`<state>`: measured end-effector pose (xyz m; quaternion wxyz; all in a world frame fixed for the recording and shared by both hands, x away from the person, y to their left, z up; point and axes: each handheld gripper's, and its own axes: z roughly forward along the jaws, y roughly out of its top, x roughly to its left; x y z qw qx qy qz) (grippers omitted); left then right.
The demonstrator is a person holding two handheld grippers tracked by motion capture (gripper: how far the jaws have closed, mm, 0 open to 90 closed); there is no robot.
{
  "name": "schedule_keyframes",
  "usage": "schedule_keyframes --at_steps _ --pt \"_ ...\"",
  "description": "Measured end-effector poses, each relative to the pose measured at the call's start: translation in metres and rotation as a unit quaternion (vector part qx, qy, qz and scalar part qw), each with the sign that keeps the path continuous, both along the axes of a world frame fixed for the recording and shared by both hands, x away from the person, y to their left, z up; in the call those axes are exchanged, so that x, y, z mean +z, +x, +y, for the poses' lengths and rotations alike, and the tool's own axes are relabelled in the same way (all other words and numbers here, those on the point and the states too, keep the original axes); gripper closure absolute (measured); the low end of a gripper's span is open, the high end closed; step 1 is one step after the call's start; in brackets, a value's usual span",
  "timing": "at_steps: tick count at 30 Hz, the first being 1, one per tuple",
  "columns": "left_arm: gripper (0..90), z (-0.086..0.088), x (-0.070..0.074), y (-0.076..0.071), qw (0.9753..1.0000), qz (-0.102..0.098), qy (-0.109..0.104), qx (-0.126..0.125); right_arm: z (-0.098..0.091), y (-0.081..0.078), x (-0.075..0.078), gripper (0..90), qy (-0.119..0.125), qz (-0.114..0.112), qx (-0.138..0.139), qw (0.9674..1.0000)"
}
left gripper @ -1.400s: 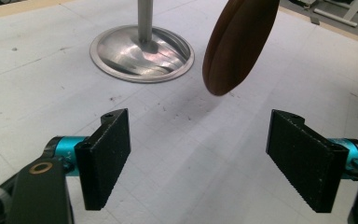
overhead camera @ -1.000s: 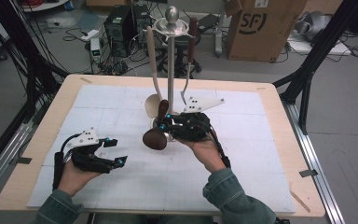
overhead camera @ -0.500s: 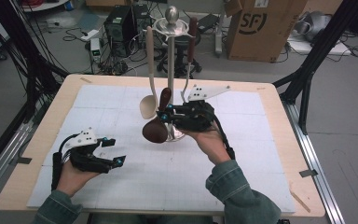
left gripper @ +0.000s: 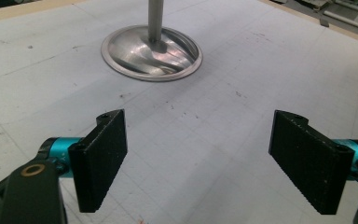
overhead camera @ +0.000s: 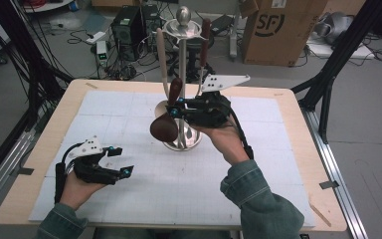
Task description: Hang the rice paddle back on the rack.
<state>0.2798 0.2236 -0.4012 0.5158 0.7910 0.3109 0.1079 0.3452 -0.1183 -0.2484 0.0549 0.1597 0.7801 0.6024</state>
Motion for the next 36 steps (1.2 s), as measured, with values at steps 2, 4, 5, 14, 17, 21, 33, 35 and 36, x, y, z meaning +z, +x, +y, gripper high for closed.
schedule_keyframes --at_steps 2,4,5,14,17,21,33,35,36 --pt "19.7 0.000 0.000 0.000 1.0000 0.001 -0.001 0.002 0.001 0.001 0.004 77.8 -0.001 -0.001 0.001 1.0000" --pt "19.3 0.001 0.000 0.001 1.0000 0.001 -0.001 0.002 0.001 0.003 0.008 77.8 -0.001 0.000 0.001 1.0000" --pt "19.2 0.001 0.000 0.001 1.0000 0.001 -0.002 0.004 0.001 0.005 0.010 77.8 0.004 0.002 0.002 1.0000" --pt "18.7 0.002 -0.001 0.003 1.0000 0.001 -0.003 0.009 0.002 0.014 0.025 77.7 0.002 0.003 0.003 1.0000" --pt "17.6 0.002 -0.001 0.003 0.9999 0.002 -0.004 0.012 0.002 0.018 0.029 77.8 0.006 0.004 -0.002 1.0000" --pt "17.2 0.003 0.000 0.003 0.9999 0.001 -0.005 0.013 0.003 0.023 0.035 77.7 0.003 0.005 -0.004 1.0000" --pt "16.5 0.003 0.000 0.002 0.9999 0.000 -0.005 0.011 0.005 0.034 0.054 77.7 0.005 0.004 -0.012 0.9999" --pt "16.5 0.003 0.001 0.002 0.9999 0.000 -0.007 0.010 0.006 0.036 0.055 77.8 0.003 0.002 -0.014 0.9999" --pt "16.5 0.004 0.001 0.002 0.9999 0.000 -0.007 0.011 0.007 0.036 0.056 77.7 0.002 0.001 -0.017 0.9998"
